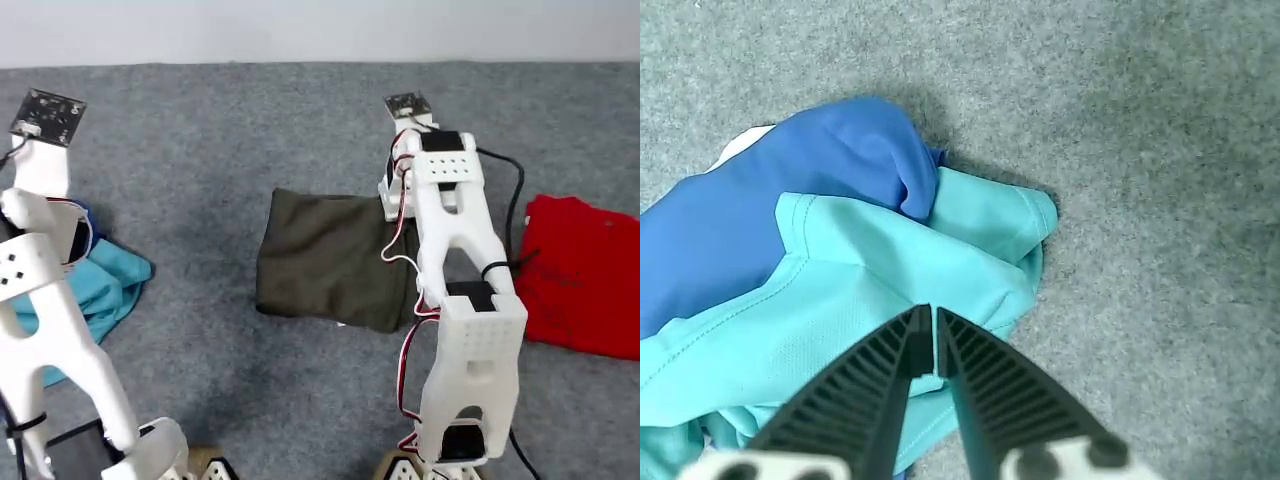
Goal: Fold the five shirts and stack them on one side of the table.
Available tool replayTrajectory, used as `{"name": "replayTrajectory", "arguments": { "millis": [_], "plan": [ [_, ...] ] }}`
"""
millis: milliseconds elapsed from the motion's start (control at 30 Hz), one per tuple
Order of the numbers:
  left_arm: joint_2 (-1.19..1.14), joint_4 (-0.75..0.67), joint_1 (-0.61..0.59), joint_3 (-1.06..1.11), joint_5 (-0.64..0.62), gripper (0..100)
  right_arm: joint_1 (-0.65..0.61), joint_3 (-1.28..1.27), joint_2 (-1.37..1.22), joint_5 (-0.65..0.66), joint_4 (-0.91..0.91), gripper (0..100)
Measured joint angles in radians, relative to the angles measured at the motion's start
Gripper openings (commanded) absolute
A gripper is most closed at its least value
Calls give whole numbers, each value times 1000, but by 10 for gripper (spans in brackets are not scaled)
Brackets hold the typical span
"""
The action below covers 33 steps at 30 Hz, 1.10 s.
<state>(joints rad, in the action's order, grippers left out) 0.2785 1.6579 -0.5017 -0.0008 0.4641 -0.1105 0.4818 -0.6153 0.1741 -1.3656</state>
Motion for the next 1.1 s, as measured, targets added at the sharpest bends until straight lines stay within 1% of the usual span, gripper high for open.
{"name": "replayTrajectory", "arguments": {
  "millis": [100, 300, 367, 467, 533, 600, 767, 900, 1000, 1100],
  "plan": [
    [0, 0, 0, 0, 0, 14, -2, 43, 0, 46, 0, 9],
    [0, 0, 0, 0, 0, 14, -2, 60, -46, 123, 83, 24],
    [0, 0, 0, 0, 0, 14, 0, 63, -64, 127, 91, 79],
    [0, 0, 0, 0, 0, 14, 5, 66, -66, 127, 75, 210],
    [0, 0, 0, 0, 0, 14, 6, 83, -66, 103, 34, 275],
    [0, 0, 0, 0, 0, 14, 6, 97, -64, 60, -17, 297],
    [0, 0, 0, 0, 0, 14, -8, 103, -48, -17, -161, 297],
    [0, -3, 0, 29, 0, 14, -64, 103, -48, -92, -250, 298],
    [0, -3, 0, 37, 0, 14, -106, 103, -49, -155, -261, 297],
    [0, -3, 0, 37, 0, 14, -130, 103, -57, -184, -256, 296]
  ]
}}
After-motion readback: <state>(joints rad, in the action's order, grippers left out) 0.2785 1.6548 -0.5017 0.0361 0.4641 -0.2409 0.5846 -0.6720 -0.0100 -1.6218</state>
